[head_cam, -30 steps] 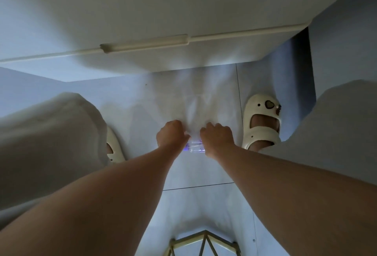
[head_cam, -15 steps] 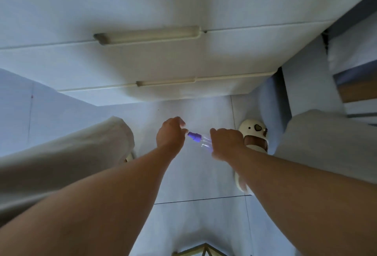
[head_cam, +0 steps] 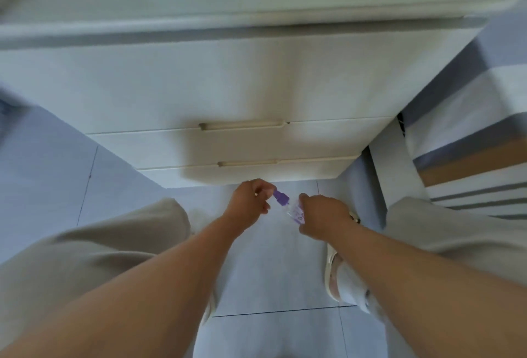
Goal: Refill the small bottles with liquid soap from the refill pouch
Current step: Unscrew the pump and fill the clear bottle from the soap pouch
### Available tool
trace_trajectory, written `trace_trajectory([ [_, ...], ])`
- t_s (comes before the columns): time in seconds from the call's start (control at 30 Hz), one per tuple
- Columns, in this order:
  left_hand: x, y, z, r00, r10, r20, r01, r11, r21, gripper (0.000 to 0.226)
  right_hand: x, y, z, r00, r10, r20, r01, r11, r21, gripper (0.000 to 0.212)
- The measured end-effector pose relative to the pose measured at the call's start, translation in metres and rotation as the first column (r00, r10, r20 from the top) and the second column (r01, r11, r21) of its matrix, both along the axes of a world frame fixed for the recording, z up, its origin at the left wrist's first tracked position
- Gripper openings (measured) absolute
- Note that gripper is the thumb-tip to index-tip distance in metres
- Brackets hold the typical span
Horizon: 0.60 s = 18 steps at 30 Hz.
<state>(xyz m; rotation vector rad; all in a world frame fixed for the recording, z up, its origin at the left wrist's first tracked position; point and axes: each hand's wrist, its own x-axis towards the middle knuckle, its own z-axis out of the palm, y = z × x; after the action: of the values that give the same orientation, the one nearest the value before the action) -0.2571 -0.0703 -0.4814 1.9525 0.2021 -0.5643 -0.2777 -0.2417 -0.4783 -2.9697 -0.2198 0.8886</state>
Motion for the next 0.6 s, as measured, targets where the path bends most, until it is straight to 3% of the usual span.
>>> trace_trajectory([
  [0.27,-0.006,0.01,0.075,0.975,-0.083,0.206,0.075,0.996,0.05,0.008,-0.009,-0.004,0.062,0.99,0.04,0.137,-0.043,0.999,0.014,0.04],
  [0.47,-0.012,0.017,0.139,0.923,-0.133,0.362,0.121,0.991,0.055,0.005,-0.016,-0.002,0.117,0.975,-0.08,0.208,0.011,0.949,0.315,0.033],
  [0.6,-0.014,0.013,0.183,0.832,-0.147,0.534,0.096,0.988,0.122,0.011,-0.025,0.0,0.158,0.933,-0.155,0.324,-0.013,0.887,0.462,0.023],
])
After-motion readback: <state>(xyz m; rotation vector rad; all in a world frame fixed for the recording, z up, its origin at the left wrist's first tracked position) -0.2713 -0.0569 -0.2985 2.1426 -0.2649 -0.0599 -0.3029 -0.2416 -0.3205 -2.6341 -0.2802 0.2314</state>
